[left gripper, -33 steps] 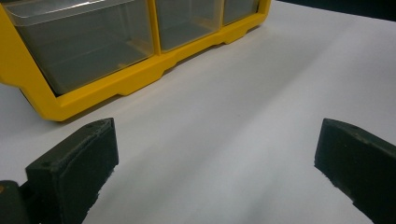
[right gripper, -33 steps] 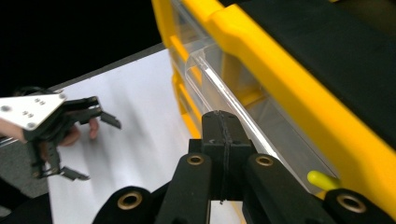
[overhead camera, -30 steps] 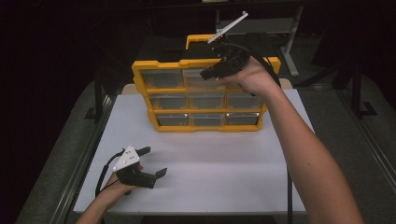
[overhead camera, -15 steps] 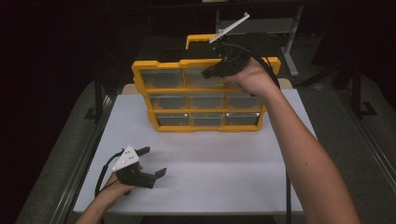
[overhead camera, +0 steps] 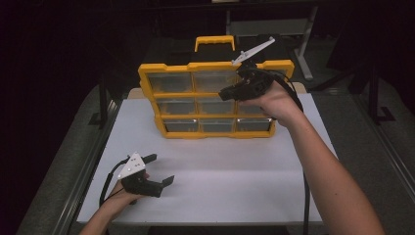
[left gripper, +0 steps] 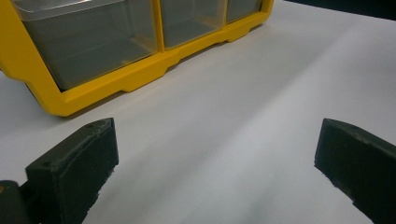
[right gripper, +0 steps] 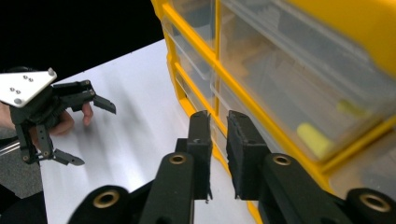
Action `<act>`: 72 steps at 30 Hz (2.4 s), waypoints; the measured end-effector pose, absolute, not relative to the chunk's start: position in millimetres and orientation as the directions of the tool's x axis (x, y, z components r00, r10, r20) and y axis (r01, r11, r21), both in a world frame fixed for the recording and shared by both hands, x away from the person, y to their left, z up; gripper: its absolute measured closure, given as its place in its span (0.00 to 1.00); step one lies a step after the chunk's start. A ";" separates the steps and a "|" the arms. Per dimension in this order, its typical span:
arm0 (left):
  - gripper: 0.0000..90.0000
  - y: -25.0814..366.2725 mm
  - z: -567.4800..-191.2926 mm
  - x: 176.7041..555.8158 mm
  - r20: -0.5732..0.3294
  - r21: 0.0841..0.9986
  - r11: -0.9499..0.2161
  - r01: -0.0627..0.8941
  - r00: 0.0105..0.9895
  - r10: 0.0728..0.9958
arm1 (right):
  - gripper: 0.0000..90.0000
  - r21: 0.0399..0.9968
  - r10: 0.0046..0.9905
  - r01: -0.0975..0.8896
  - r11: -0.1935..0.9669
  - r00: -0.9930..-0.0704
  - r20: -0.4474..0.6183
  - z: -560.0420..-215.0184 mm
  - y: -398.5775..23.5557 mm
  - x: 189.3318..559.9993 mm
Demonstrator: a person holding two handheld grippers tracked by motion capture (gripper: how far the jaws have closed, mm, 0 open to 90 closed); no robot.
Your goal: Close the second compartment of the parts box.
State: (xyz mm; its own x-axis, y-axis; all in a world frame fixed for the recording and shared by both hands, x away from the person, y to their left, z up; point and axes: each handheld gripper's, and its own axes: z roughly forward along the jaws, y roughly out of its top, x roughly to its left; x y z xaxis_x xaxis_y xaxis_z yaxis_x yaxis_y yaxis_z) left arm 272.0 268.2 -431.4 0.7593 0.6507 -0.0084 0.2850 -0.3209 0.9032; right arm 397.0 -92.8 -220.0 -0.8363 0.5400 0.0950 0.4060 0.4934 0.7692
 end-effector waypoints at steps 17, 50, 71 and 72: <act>0.00 267.5 -432.6 272.3 -0.013 0.902 -0.320 0.289 0.761 0.649 | 0.46 0.780 0.558 0.408 0.475 -0.825 0.092 -262.6 -111.5 376.6; 0.00 268.2 -433.7 272.7 -0.016 0.899 -0.324 0.295 0.761 0.649 | 0.01 0.803 0.635 0.435 0.407 -0.767 0.093 -365.9 -144.8 340.5; 0.00 267.6 -434.0 272.3 -0.019 0.897 -0.327 0.298 0.765 0.644 | 0.01 0.798 0.688 0.465 0.383 -0.721 0.090 -413.4 -166.9 311.6; 0.00 267.7 -433.8 272.2 -0.018 0.897 -0.328 0.296 0.765 0.644 | 0.01 0.799 0.690 0.464 0.382 -0.718 0.088 -414.9 -168.2 310.6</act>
State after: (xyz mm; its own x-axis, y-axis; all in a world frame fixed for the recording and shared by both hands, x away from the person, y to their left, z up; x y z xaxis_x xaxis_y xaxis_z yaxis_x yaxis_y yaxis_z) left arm 272.2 267.7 -433.8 0.7652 0.6436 -0.0178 0.2965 -0.3277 0.8971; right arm 310.6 -168.2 -414.9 -0.7183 0.6902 0.0876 0.4643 0.3818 0.7991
